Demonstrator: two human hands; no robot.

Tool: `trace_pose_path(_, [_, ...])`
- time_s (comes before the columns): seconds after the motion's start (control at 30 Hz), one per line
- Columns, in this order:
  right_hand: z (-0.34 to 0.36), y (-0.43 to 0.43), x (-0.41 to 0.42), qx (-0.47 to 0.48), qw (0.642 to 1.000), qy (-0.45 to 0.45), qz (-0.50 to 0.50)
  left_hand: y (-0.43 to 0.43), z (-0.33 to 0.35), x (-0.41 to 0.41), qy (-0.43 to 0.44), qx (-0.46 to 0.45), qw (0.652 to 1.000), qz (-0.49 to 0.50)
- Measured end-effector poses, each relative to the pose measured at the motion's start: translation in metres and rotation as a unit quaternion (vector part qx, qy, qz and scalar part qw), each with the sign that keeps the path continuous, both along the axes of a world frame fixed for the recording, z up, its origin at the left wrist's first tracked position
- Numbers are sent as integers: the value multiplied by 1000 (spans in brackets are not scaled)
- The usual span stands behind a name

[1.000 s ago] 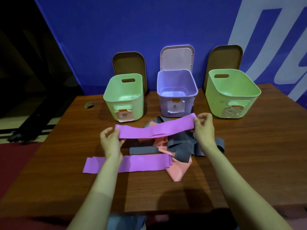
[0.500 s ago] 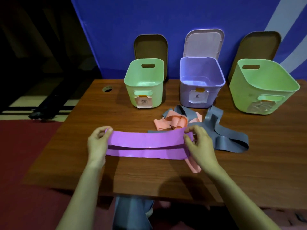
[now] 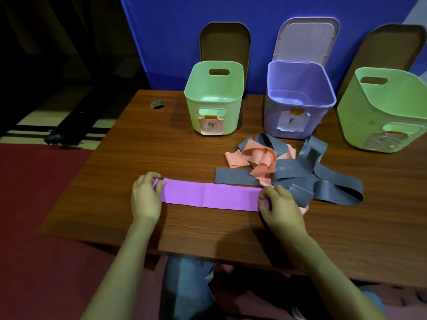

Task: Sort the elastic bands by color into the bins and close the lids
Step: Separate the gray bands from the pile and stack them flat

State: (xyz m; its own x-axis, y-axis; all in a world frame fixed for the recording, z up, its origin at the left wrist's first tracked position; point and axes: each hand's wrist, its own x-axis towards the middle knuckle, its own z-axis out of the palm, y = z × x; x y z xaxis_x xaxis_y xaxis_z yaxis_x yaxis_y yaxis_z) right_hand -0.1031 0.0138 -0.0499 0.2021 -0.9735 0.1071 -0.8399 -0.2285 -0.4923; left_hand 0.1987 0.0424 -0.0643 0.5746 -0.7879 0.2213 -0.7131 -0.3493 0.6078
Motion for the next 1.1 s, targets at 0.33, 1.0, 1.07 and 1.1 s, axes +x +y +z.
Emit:
trace_pose_path(0.33, [-8,6,-4,-100,994,33,6,-4,8,-110,-100,-36,975,-195])
trace_pose_path(1.0, [10,-106,-104,41,990,-2,-132,-118,32,-229,-124,145,919,-345])
trace_pose_path(1.07, [11,-109,-113,11,986,-40,-161,-122,29,-228,-104,141,927,-331])
trace_pose_path(1.1, [11,-110,-116,12,985,-46,-169,-122,29,-229,-97,140,929,-329])
